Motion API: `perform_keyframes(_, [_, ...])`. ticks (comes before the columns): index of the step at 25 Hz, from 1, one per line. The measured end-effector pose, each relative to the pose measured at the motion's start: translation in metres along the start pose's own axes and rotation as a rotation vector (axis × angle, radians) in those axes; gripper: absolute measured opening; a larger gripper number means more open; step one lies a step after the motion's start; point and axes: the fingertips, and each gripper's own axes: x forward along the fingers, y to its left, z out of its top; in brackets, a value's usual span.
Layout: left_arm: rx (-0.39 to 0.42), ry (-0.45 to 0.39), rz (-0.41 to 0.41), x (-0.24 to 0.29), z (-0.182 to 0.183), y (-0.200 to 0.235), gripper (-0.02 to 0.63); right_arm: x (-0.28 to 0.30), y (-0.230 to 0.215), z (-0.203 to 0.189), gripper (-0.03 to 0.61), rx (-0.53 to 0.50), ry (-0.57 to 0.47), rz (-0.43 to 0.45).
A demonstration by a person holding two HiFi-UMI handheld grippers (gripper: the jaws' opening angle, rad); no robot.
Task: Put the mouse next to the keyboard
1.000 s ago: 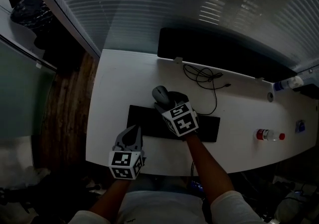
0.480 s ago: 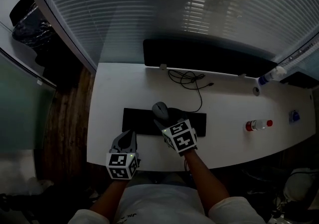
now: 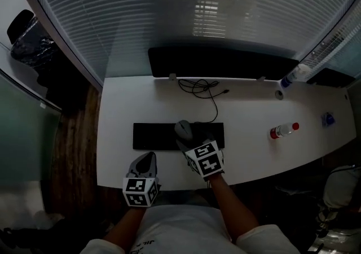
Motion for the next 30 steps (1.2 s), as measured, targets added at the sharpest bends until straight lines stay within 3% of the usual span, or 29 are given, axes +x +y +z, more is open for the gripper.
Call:
perform_keyframes(16, [0.097,0.029,-0.120,0.016,-0.003,-0.064,0.006,-0.064,-0.084,-0.077,0.291,0.129,0.034,-0.209])
perform_keyframes(30, [0.132,0.076,-0.158,0.031,-0.009,-0.095,0.005,-0.087,-0.151,-0.146,0.291,0.229,0.102,-0.335])
